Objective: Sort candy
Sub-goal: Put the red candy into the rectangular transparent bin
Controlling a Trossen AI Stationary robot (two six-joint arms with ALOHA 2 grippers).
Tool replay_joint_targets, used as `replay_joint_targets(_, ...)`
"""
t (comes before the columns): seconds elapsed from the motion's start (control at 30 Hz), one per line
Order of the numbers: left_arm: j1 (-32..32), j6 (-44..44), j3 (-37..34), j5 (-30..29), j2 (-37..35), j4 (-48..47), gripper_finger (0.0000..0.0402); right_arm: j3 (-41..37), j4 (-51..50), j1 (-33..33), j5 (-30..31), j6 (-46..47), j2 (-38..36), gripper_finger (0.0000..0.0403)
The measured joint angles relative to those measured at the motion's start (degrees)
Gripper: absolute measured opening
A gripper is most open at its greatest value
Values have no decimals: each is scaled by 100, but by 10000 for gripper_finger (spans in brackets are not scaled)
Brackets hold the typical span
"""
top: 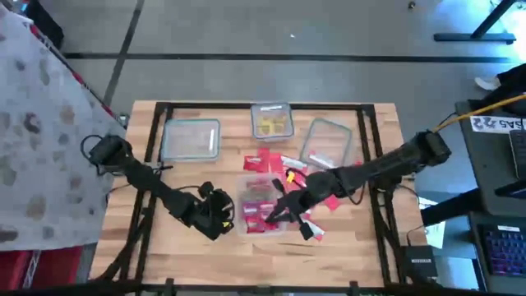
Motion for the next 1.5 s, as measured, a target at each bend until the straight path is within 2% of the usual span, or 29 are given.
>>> replay_joint_targets(0.13, 14, 6, 0, 0, 0, 0, 129, -307, 813, 2, 437, 528, 520, 0)
replay_joint_targets(0.4, 20, 0, 0, -2, 0, 9, 129, -200, 1720, -2, 1343, 1596, 1745, 0)
replay_joint_targets(0.63, 20, 1, 0, -2, 0, 6, 129, -184, 1863, -2, 1502, 2581, 2294, 1)
replay_joint_targets(0.93, 20, 6, 0, -2, 0, 43, 129, -184, 1371, -2, 1507, 2883, 2392, 4)
replay_joint_targets(1.07, 20, 69, 0, -2, -2, 104, 129, -177, 1017, -2, 1476, 3040, 2386, 32)
replay_joint_targets(1.23, 20, 69, 0, -2, -1, 104, 129, -179, 577, -2, 1366, 3013, 2308, 95)
replay_joint_targets(1.5, 20, 65, 0, -2, -2, 108, 129, -184, -100, 0, 1518, 2432, 1655, 193)
